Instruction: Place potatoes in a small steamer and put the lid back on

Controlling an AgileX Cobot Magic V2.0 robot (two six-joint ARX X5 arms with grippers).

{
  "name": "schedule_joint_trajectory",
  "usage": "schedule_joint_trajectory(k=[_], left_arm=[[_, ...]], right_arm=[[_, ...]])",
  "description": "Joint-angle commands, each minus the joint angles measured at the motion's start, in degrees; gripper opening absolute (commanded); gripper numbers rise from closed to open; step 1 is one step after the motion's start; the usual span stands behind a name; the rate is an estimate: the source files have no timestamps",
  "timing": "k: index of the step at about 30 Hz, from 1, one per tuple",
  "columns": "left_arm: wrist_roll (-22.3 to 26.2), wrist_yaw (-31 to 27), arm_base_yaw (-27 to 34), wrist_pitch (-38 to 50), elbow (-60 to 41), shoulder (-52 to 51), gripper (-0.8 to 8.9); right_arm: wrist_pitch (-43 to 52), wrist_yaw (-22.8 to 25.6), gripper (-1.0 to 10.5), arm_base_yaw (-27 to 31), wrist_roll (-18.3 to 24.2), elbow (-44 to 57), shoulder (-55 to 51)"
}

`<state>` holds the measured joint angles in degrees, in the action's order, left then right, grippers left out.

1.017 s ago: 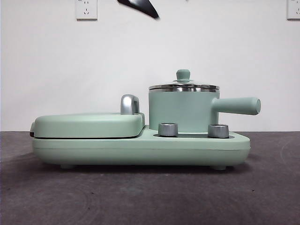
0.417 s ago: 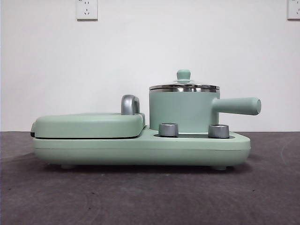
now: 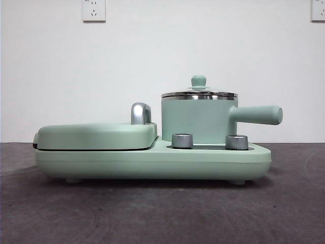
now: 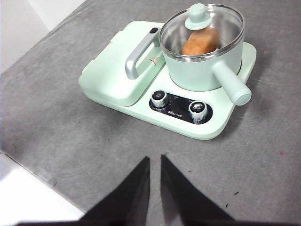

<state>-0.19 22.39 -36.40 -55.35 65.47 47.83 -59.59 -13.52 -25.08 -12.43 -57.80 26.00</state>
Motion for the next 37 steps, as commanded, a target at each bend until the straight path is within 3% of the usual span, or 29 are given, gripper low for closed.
schedule_joint_trajectory(k=[1, 7, 18, 21, 27, 30, 34, 37], left_arm=[[-3.69, -0.5, -0.31, -4.9, -0.66, 0.85, 0.27], [-3.69, -0.46, -0.33, -11.37, -0.63, 1.01, 0.27], [-3.65, -0.35, 0.0, -7.87, -3.3, -1.79, 0.27], [-0.24, -0.26, 1.99, 0.26, -9.68, -7.39, 0.2], [-0.52, -0.2, 11.89, 32.33, -34.42, -22.73, 0.2], [-0.55, -0.28, 17.77, 43.17, -46.12, -30.1, 0.19], [-2.23, -1.03, 25.33, 47.71, -56.83, -39.01, 0.19], [-3.74, -5.66, 28.96, 47.6, -60.96, -44.0, 0.19]], right_arm=[[0.85, -0.07, 0.2, -0.28, 0.87, -0.24, 0.44], [0.87, 0.02, 0.2, -0.28, 0.87, -0.28, 0.39], [0.87, 0.0, 0.2, -0.28, 0.87, -0.28, 0.39], [0.87, 0.02, 0.2, -0.28, 0.87, -0.28, 0.39], [0.87, 0.02, 0.2, -0.28, 0.87, -0.28, 0.39], [0.87, 0.02, 0.2, -0.28, 0.87, -0.28, 0.39], [0.87, 0.04, 0.2, -0.28, 0.87, -0.28, 0.39], [0.87, 0.0, 0.2, -0.28, 0.87, -0.28, 0.39]])
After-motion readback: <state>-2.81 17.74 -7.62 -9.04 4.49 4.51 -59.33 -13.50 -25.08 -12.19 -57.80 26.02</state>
